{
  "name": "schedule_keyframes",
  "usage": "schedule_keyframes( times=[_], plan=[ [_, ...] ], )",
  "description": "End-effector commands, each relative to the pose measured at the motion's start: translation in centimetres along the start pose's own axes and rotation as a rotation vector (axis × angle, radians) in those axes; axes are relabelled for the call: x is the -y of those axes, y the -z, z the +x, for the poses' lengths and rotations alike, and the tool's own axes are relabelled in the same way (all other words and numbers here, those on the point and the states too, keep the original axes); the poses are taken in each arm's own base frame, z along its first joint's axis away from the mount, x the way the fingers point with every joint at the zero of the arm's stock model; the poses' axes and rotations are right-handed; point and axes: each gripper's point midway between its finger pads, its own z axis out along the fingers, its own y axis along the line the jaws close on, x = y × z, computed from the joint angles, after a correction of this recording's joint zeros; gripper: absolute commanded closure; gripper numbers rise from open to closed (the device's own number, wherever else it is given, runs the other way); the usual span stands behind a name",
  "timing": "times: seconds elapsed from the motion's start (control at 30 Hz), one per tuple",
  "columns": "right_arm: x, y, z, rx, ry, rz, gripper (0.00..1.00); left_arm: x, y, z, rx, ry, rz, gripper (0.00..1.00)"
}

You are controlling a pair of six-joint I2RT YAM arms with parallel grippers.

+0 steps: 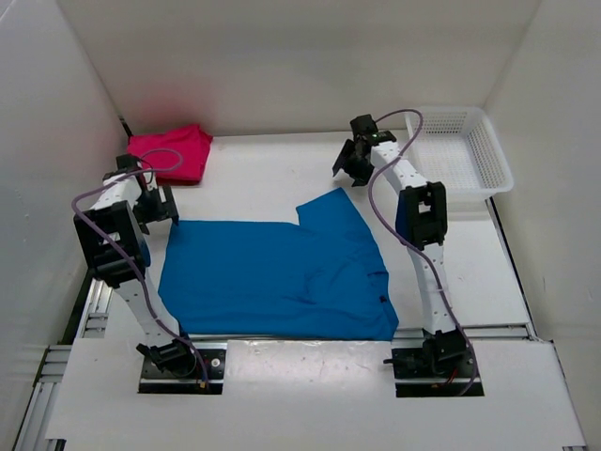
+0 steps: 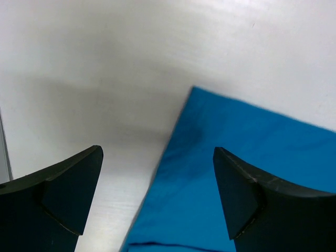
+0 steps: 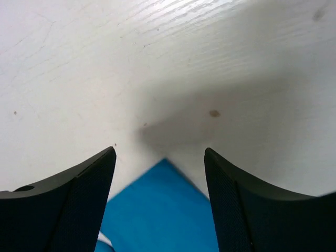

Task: Fold and stack the t-shirts
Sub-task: Grap the side of the flattened tshirt furthest away from the robot with both arms

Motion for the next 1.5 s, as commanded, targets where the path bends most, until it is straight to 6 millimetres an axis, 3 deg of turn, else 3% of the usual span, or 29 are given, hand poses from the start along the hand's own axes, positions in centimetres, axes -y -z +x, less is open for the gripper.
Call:
schedule_keyframes(
  times=[0.0, 0.13, 0.3, 0.43, 0.57, 0.6, 0.63, 0.77, 0.8, 0.87, 0.9, 0.93, 1.03, 1.2, 1.37, 1.4, 1.43, 1.47],
  plan=[
    [-1.3, -3.5, 2.9, 0.018, -0.010, 0.061, 0.29, 0.9, 1.2, -4.2, 0.124, -0.003, 0.060, 0.02],
    [-1.1, -3.4, 5.3, -0.029, -0.019, 0.113, 0.48, 0.8, -0.7, -4.0, 0.097, -0.001, 0.060, 0.00],
    [-0.3, -3.1, 6.2, -0.078, -0.084, 0.142, 0.58, 1.2, -1.6, -3.8, 0.075, -0.001, 0.085, 0.00],
    [0.3, -3.0, 7.1, -0.110, -0.086, 0.158, 0.70, 1.2, -2.7, -2.1, 0.026, -0.005, 0.066, 0.00],
    [0.2, -2.4, 6.4, -0.095, -0.094, 0.148, 0.67, 2.5, -2.8, -1.6, 0.015, -0.025, 0.099, 0.02],
    [0.9, -2.1, 5.7, -0.075, -0.088, 0.165, 0.52, 2.5, -2.8, -1.6, 0.015, -0.025, 0.099, 0.02],
    [1.1, -1.2, 5.3, -0.056, -0.077, 0.178, 0.46, 3.0, -3.2, -1.4, 0.003, -0.035, 0.102, 0.03],
    [3.7, 0.9, 4.0, 0.032, -0.064, 0.283, 0.37, 4.8, -3.6, -1.3, -0.012, -0.067, 0.136, 0.22],
    [3.4, 2.0, 2.9, 0.080, -0.052, 0.274, 0.35, 4.8, -3.6, -1.3, -0.013, -0.067, 0.136, 0.31],
    [3.7, 2.4, 2.7, 0.119, -0.018, 0.290, 0.34, 5.3, -3.7, -1.1, -0.023, -0.077, 0.139, 0.40],
    [3.7, 2.4, 2.7, 0.116, 0.000, 0.291, 0.34, 5.3, -3.7, -1.1, -0.023, -0.077, 0.139, 0.53],
    [2.9, 2.5, 2.5, 0.101, 0.009, 0.260, 0.34, 5.3, -3.7, -0.9, -0.032, -0.076, 0.139, 0.62],
    [3.0, 2.2, 2.8, 0.079, 0.047, 0.265, 0.31, 5.2, -3.5, -0.4, -0.038, -0.076, 0.138, 0.86],
    [2.6, 2.6, 2.2, 0.099, 0.066, 0.248, 0.29, 5.0, -2.7, -0.1, -0.035, -0.076, 0.128, 0.90],
    [1.7, -0.2, 4.6, -0.015, 0.029, 0.184, 0.32, 5.0, -2.2, 0.0, -0.027, -0.077, 0.128, 0.90],
    [1.8, -1.2, 5.9, -0.074, 0.011, 0.171, 0.36, 5.0, -1.9, -0.2, -0.018, -0.077, 0.128, 0.90],
    [1.4, -1.5, 6.3, -0.096, -0.022, 0.159, 0.48, 5.0, -1.9, 0.0, -0.027, -0.077, 0.128, 0.90],
    [1.1, -1.9, 6.7, -0.117, -0.035, 0.144, 0.54, 5.0, -1.9, 0.0, -0.027, -0.077, 0.128, 0.90]
  ],
)
